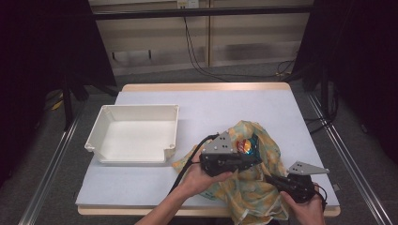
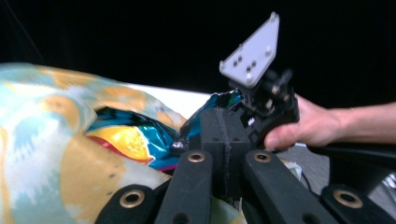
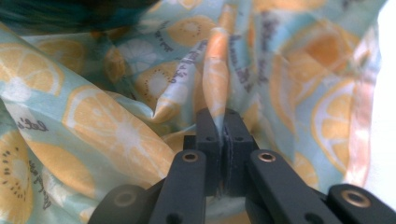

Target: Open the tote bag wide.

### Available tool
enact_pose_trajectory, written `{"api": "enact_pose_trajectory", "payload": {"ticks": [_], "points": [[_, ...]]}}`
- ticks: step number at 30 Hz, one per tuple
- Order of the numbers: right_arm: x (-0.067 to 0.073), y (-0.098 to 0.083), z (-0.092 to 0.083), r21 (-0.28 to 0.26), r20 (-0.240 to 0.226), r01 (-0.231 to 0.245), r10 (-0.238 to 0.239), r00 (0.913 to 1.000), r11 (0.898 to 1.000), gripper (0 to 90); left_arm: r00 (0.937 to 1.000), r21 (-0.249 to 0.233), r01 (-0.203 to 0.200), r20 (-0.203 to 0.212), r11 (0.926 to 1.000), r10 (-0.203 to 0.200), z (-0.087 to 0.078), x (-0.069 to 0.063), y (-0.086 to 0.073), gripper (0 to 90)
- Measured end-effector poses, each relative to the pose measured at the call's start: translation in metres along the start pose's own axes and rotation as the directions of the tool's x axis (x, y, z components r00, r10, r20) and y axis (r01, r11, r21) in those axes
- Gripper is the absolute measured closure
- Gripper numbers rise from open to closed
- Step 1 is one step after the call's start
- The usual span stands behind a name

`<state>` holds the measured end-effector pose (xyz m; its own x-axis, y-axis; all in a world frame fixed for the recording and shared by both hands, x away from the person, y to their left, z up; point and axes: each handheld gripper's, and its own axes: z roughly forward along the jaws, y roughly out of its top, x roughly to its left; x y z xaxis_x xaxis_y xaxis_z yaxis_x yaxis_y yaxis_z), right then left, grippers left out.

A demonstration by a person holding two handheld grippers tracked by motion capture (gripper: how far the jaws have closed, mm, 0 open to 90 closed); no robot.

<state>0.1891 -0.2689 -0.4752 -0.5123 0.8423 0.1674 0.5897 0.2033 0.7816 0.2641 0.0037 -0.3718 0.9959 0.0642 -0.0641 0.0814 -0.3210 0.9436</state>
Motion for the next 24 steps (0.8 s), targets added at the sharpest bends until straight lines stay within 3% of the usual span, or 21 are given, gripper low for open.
{"api": "enact_pose_trajectory", "payload": {"ticks": [4, 7, 13, 20, 24], "points": [[0.002, 0.005, -0.008, -0.03, 0.001, 0.01, -0.01, 1.0, 1.0, 77.2, 0.9999, 0.003, 0.009, -0.012, 1.0, -0.009, -0.003, 0.002, 0.001, 90.0], [0.003, 0.012, -0.018, -0.073, -0.007, 0.032, -0.032, 0.9995, 0.997, 68.5, 0.9999, 0.003, 0.01, 0.001, 0.9999, -0.01, -0.002, 0.002, -0.001, 90.0], [-0.002, 0.034, -0.032, -0.143, -0.008, 0.053, -0.055, 0.9985, 0.988, 60.8, 0.9998, 0.048, 0.014, -0.017, 0.9988, -0.013, 0.002, 0.004, -0.006, 90.0], [-0.014, 0.067, -0.024, -0.199, -0.007, 0.073, -0.076, 0.9971, 0.977, 55.7, 0.9997, 0.04, 0.022, -0.004, 0.9989, -0.022, 0.002, 0.004, -0.008, 90.0], [-0.018, 0.084, -0.01, -0.197, 0.004, 0.071, -0.071, 0.9974, 0.978, 48.2, 0.9997, 0.026, 0.025, 0.007, 0.9994, -0.025, 0.0, 0.003, -0.01, 90.0]]}}
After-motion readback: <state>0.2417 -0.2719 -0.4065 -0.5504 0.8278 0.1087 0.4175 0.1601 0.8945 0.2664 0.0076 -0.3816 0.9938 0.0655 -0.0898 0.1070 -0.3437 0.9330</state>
